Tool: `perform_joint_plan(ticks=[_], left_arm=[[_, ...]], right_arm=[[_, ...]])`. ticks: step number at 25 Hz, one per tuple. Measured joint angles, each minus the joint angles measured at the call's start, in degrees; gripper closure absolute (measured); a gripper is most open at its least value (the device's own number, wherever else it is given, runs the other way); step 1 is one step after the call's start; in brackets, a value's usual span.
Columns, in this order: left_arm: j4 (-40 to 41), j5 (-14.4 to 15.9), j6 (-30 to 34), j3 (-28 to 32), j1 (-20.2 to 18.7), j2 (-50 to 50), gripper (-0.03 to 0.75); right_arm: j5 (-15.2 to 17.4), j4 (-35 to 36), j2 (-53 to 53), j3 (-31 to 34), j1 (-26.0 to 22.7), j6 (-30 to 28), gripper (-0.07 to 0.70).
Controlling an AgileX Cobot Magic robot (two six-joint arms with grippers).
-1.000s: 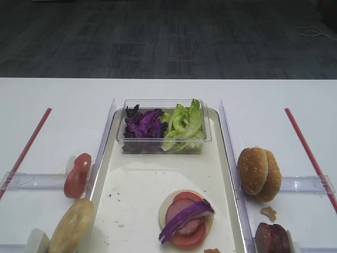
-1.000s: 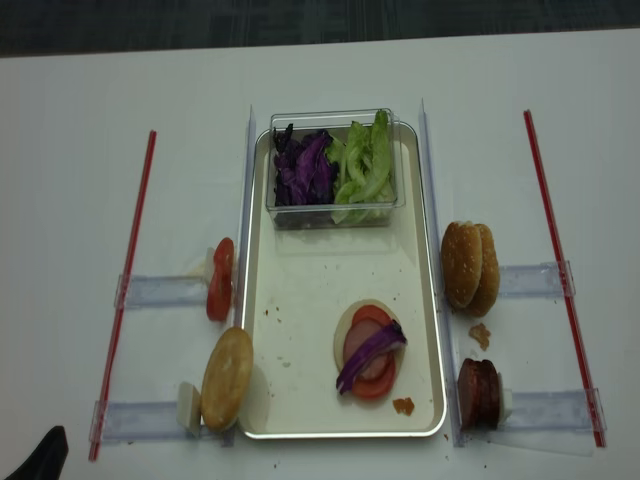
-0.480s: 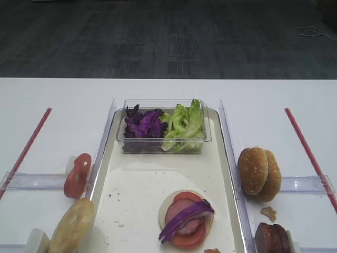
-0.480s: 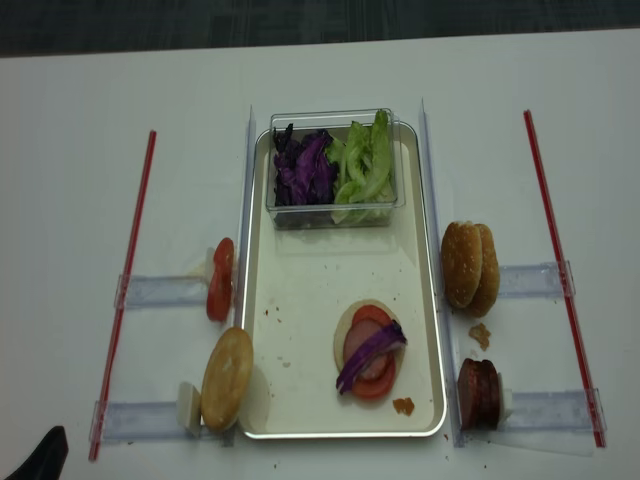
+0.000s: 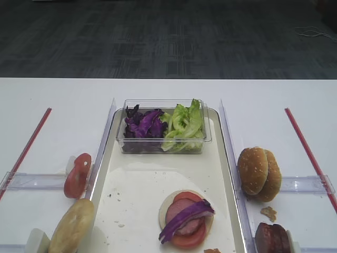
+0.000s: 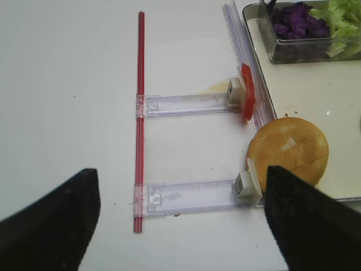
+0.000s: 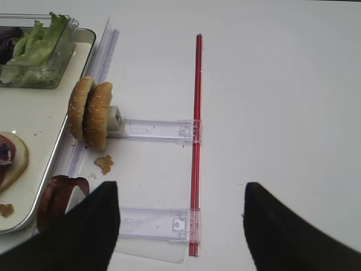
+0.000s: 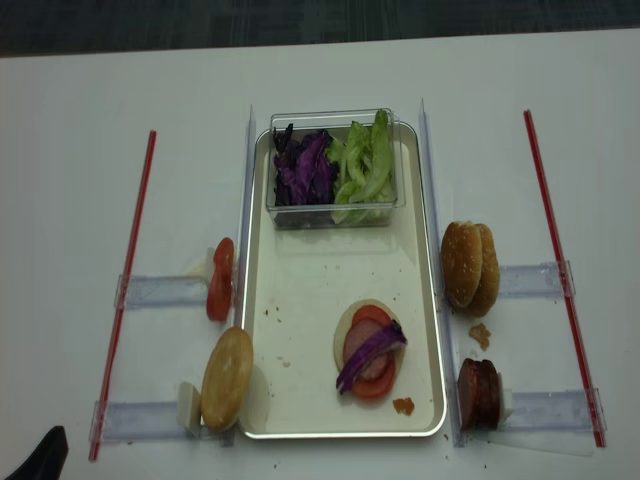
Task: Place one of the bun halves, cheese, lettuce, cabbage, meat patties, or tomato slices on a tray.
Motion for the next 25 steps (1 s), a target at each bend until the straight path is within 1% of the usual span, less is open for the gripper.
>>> perform_joint_plan(ticks=[25], left_arm=[[0.0,0.0,0.0,0.0,0.0,0.0,0.160]], right_arm=[[0.0,0.0,0.0,0.0,0.0,0.0,0.142]])
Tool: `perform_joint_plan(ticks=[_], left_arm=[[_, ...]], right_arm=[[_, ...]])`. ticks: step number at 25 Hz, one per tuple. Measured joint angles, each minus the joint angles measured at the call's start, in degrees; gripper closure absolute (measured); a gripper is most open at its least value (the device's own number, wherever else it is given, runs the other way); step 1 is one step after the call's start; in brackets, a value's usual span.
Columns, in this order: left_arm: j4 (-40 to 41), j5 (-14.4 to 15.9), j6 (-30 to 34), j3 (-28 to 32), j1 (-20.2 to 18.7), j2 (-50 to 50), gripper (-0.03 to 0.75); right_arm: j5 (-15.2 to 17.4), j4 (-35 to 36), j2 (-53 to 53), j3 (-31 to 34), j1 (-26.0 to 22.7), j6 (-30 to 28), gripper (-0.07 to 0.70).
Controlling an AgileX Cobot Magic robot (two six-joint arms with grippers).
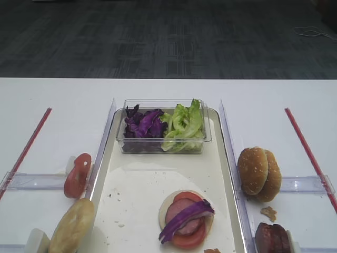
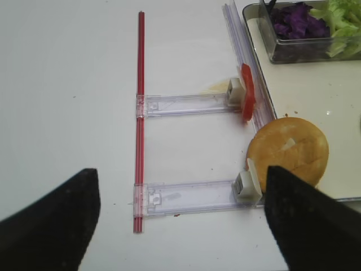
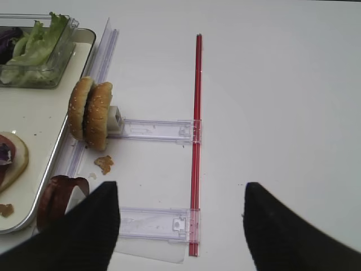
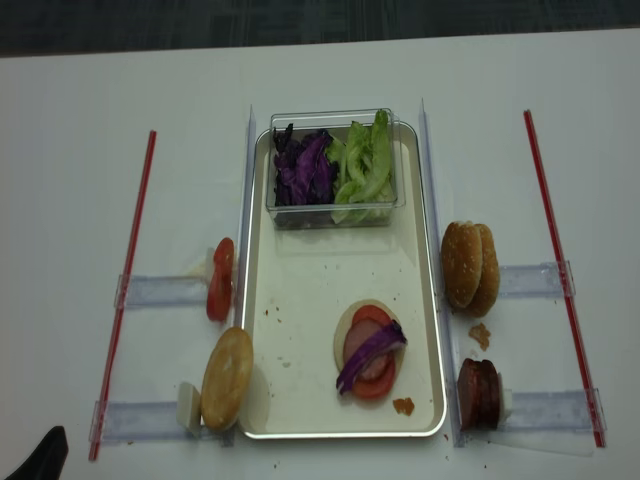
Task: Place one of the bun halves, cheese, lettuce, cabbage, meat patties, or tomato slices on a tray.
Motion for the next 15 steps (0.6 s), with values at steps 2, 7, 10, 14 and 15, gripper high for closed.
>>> perform_joint_plan(ticks=[2,7,10,14,15], left_arm=[[0.0,0.0,0.0,0.0,0.0,0.0,0.160],[0.0,0.0,0.0,0.0,0.0,0.0,0.160],[0.0,0.0,0.0,0.0,0.0,0.0,0.160],[0.0,0.0,0.0,0.0,0.0,0.0,0.160],[0.0,0.0,0.0,0.0,0.0,0.0,0.160]], right_arm=[[0.0,0.0,0.0,0.0,0.0,0.0,0.142],[0.0,0.0,0.0,0.0,0.0,0.0,0.142],[0.0,0.0,0.0,0.0,0.0,0.0,0.142],[0.0,0.0,0.0,0.0,0.0,0.0,0.142],[0.0,0.0,0.0,0.0,0.0,0.0,0.142]])
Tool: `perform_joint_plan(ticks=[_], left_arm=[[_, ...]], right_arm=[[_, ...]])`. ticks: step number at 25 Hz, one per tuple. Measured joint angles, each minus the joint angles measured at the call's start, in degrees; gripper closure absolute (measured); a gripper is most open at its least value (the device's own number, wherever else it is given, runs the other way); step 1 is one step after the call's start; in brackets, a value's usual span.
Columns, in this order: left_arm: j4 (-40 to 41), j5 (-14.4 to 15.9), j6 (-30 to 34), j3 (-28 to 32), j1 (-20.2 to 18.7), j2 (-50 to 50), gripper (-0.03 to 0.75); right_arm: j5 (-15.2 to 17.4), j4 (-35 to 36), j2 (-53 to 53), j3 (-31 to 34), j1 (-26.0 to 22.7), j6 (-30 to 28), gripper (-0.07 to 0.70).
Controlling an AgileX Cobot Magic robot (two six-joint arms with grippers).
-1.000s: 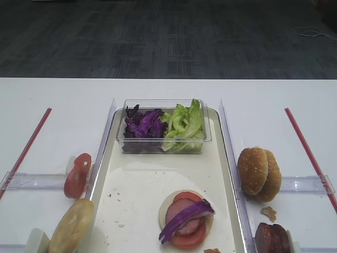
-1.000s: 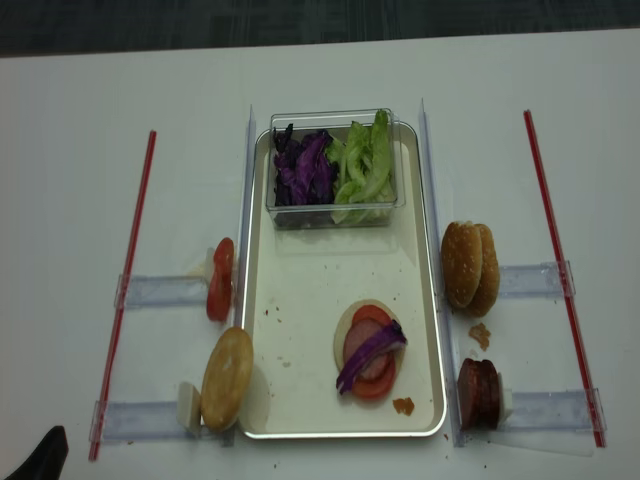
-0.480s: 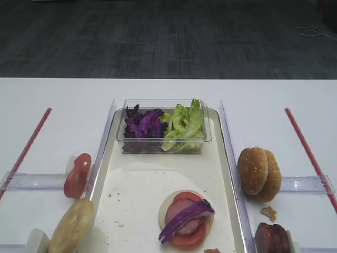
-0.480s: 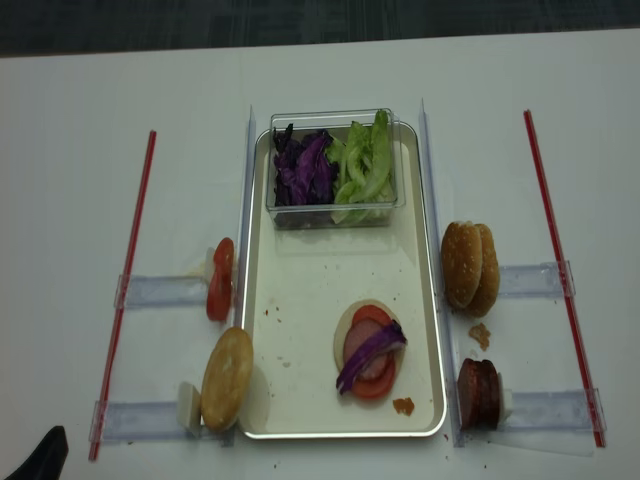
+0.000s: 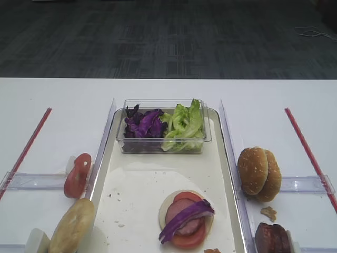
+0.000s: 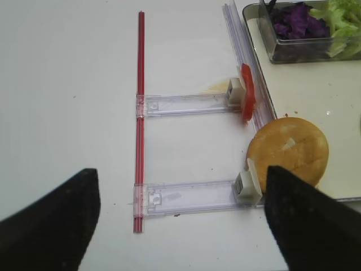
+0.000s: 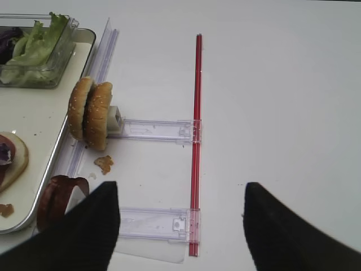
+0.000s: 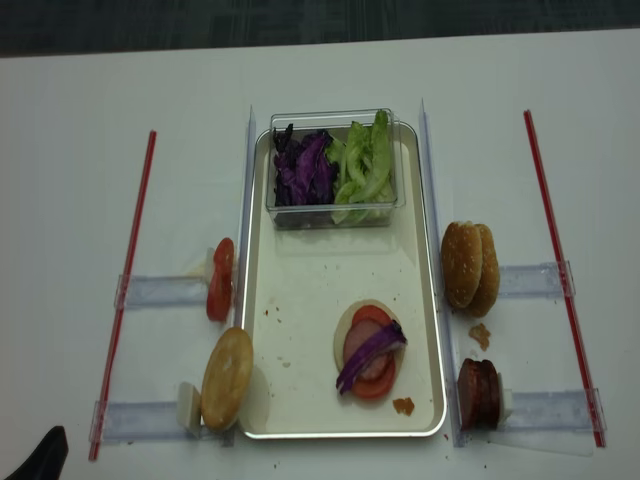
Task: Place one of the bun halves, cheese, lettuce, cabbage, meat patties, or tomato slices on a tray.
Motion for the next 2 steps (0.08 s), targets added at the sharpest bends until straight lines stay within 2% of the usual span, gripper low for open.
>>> perform_joint_plan(ticks=[2], left_arm=[[0.0,0.0,0.0,0.0,0.0,0.0,0.160]], right_arm=[[0.0,0.0,0.0,0.0,0.0,0.0,0.142]])
